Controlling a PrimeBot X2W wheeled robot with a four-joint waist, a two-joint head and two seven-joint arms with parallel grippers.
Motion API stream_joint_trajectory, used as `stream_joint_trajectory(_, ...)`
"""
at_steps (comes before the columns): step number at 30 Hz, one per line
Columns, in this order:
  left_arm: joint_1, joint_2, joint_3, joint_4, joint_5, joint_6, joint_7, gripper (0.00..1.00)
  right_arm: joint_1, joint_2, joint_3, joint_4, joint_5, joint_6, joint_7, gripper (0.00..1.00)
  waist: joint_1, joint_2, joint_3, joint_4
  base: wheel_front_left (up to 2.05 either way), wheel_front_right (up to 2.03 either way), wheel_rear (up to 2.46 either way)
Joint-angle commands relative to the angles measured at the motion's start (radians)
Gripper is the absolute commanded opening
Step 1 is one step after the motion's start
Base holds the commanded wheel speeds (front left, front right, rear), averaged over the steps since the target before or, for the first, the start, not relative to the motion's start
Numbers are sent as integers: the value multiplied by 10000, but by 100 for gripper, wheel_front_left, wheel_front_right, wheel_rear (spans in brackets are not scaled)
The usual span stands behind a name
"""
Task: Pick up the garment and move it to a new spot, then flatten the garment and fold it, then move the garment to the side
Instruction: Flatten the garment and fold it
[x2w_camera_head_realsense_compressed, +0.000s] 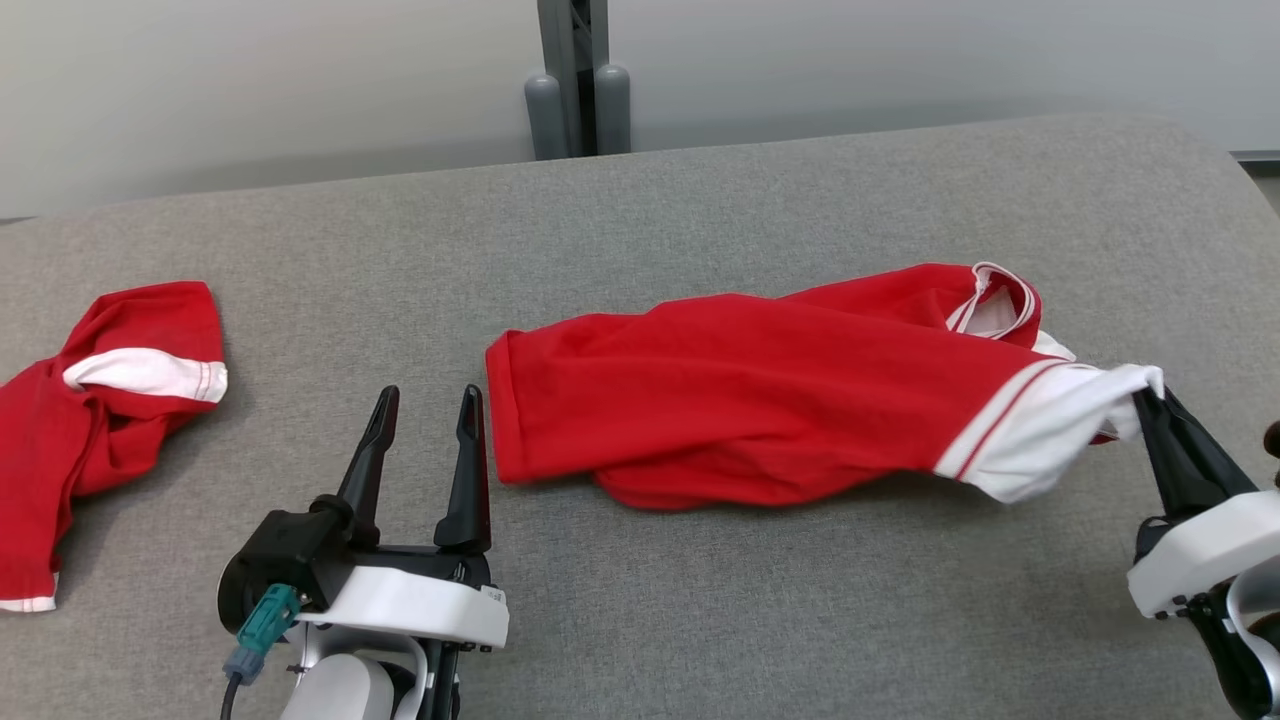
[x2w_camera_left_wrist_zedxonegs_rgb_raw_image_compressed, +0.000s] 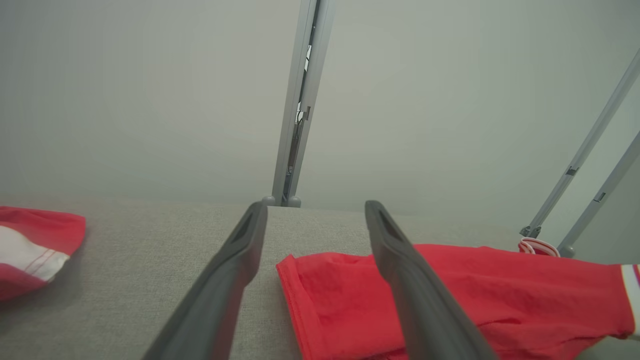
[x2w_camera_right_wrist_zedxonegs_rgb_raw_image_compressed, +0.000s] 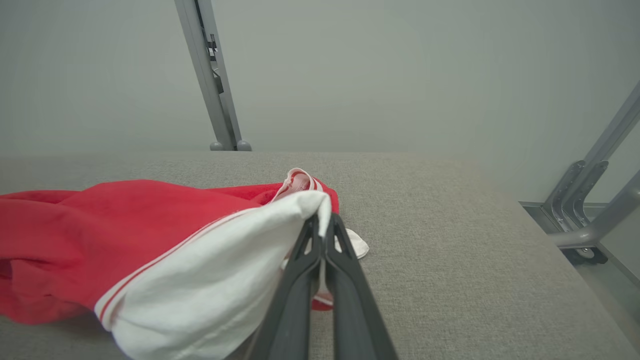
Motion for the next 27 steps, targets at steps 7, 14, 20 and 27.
stream_joint_trajectory(7, -235, 37, -27, 104, 113, -78, -25, 100, 248, -270, -217, 773, -277, 0, 417, 0, 0, 0, 131, -38, 0, 0, 0)
stream_joint_trajectory(14, -135, 37, 32, 246, 164, -93, -25, 100, -65, -129, -202, 1082, -727, 0, 330, 100, 0, 0, 8, -103, 0, 0, 0)
stream_joint_trajectory(20, -53, 37, 37, 296, 84, -128, -25, 100, -279, 216, -295, 197, -723, 0, -343, 100, 0, 0, -273, -168, 0, 0, 0)
stream_joint_trajectory(27, 32, 39, -55, 302, 16, -131, -25, 100, -243, 453, -59, -727, -635, 0, -1104, 100, 0, 0, -522, -142, 0, 0, 0)
